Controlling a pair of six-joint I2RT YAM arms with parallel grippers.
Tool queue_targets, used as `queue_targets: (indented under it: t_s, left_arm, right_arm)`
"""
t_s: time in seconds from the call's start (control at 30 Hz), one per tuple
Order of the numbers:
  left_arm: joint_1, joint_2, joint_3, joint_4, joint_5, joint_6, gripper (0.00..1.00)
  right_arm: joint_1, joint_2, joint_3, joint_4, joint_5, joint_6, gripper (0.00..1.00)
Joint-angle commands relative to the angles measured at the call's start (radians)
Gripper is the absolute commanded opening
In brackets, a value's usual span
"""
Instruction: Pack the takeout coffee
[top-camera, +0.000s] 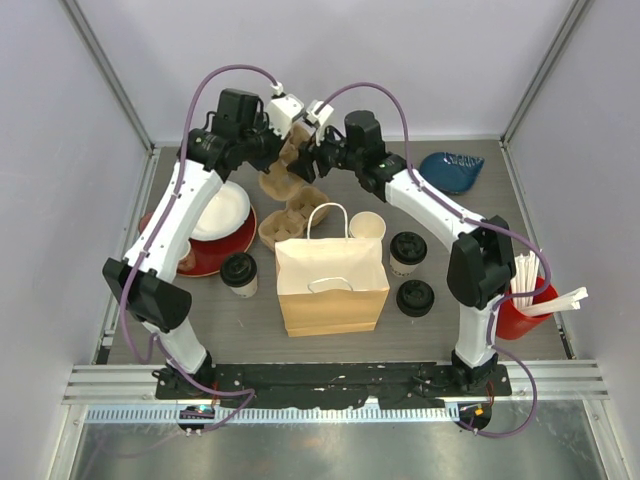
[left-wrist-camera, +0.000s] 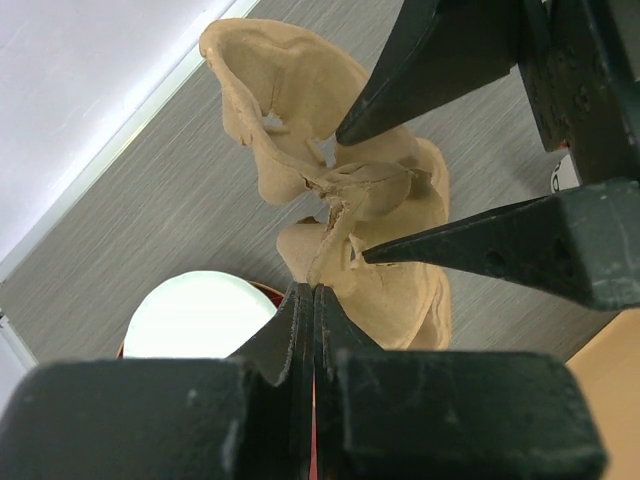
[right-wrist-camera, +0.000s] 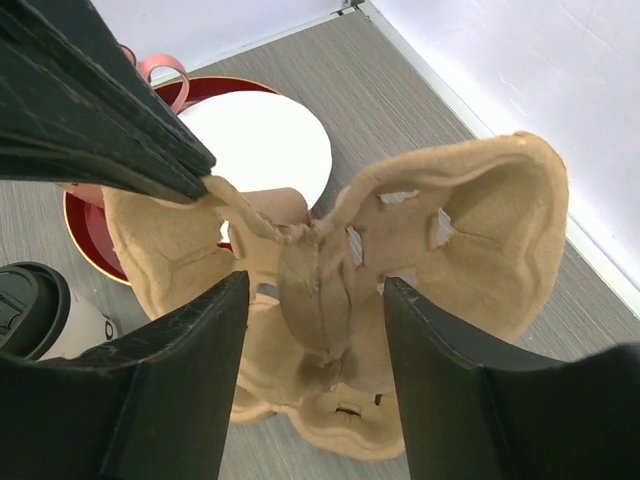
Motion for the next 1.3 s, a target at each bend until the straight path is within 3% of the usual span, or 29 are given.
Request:
queue_targets:
  t_s: [0.0, 0.07, 0.2, 0.4, 0.47, 0.5, 0.6, 0.83, 1.03, 1.1, 1.27]
  left_arm:
    - [-0.005, -0.006, 0.036, 0.010, 0.012, 0.002, 0.00]
    - [-0.007, -0.012, 0.036, 0.010, 0.012, -0.001, 0.00]
    - [-0.007, -0.018, 0.036, 0.011, 0.012, -0.003, 0.00]
    - [-0.007, -0.024, 0.043, 0.005, -0.001, -0.013, 0.00]
    - [-0.007, -0.024, 0.068, -0.009, -0.006, -0.026, 0.27]
    - [-0.007, -0.027, 0.075, -0.015, -0.004, -0.038, 0.55]
    - [-0.005, -0.052, 0.105, -0.036, 0.012, -0.050, 0.79]
    - [-0.005, -0.133, 0.145, -0.165, 0.120, -0.056, 0.82]
    - [-0.011, -0.202, 0.005, -0.291, 0.449, 0.005, 0.79]
    - [-0.046, -0.222, -0.058, -0.338, 0.508, 0.084, 0.84]
    - [-0.141, -0.234, -0.197, -0.316, 0.431, 0.155, 0.88]
  right_arm:
    - [0.018, -0.003, 0.065, 0.034, -0.001, -0.030, 0.53]
    - [0.018, 0.007, 0.094, -0.030, 0.006, -0.037, 0.47]
    - [0.016, -0.003, 0.093, -0.047, 0.027, -0.039, 0.24]
    - [0.018, -0.058, 0.090, -0.070, 0.146, -0.002, 0.03]
    - [0.019, -0.099, 0.088, -0.082, 0.235, 0.034, 0.01]
    - [0.022, -0.119, 0.088, -0.088, 0.266, 0.044, 0.01]
    - [0.027, -0.197, 0.088, -0.133, 0.411, 0.103, 0.01]
    - [0.036, -0.415, 0.117, -0.335, 0.651, 0.226, 0.01]
    - [0.226, -0.536, 0.193, -0.599, 0.843, 0.248, 0.01]
    - [0.281, -0.552, 0.203, -0.657, 0.817, 0.304, 0.01]
    - [0.321, -0.589, 0.213, -0.837, 0.743, 0.449, 0.01]
